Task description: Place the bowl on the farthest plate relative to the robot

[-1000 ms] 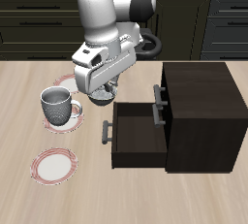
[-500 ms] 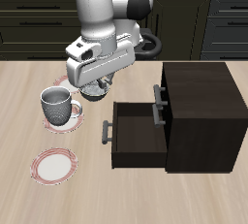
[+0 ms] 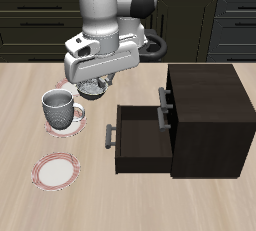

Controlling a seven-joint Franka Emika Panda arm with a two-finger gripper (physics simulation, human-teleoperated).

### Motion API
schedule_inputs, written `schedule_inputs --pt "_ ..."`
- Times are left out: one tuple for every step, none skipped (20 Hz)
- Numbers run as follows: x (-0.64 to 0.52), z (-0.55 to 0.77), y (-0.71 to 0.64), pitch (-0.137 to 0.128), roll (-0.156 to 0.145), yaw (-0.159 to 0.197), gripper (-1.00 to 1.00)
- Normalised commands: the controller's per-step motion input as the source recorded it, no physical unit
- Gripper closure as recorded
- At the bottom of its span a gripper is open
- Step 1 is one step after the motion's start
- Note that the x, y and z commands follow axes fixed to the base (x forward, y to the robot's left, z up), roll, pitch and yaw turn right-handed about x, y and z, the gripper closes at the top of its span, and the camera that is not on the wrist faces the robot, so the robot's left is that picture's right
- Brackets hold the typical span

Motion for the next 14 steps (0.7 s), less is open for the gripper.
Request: schedule_inputs --pt "-0.06 0.19 -0.23 0.013 -0.007 -0.276 1.00" --pt "0.06 0.06 -0.06 -0.002 -0.035 -0.044 1.00" --pt "0.03 0.08 -0.18 -0.066 -0.070 -0.030 1.00" --pt "0.09 0.01 0.01 0.025 -0.004 -0.016 1.00" --pt "0.01 0.05 -0.09 -0.063 -0.089 0.026 1.00" --pt "0.02 0.00 0.00 0.042 0.052 -0.049 1.00" --pt "0.00 0.10 -0.08 -0.048 -0.004 -0.074 1.00" --pt "0.03 0.04 -0.08 -0.020 0.008 -0.029 1.00" --pt "0.06 0.08 -0.10 -0.065 -0.064 -0.073 1.00" --pt "0.12 -0.02 -0.13 0.011 0.011 -0.040 1.00" --pt "0.16 -0.04 -0.28 -0.003 -0.067 -0.117 1.00" --pt "0.12 -0.11 -0.09 0.074 0.066 -0.119 1.00" --pt "0.18 0.01 -0.21 0.021 0.049 -0.009 1.00" --pt "0.30 -0.06 -0.30 0.132 0.138 -0.394 1.00"
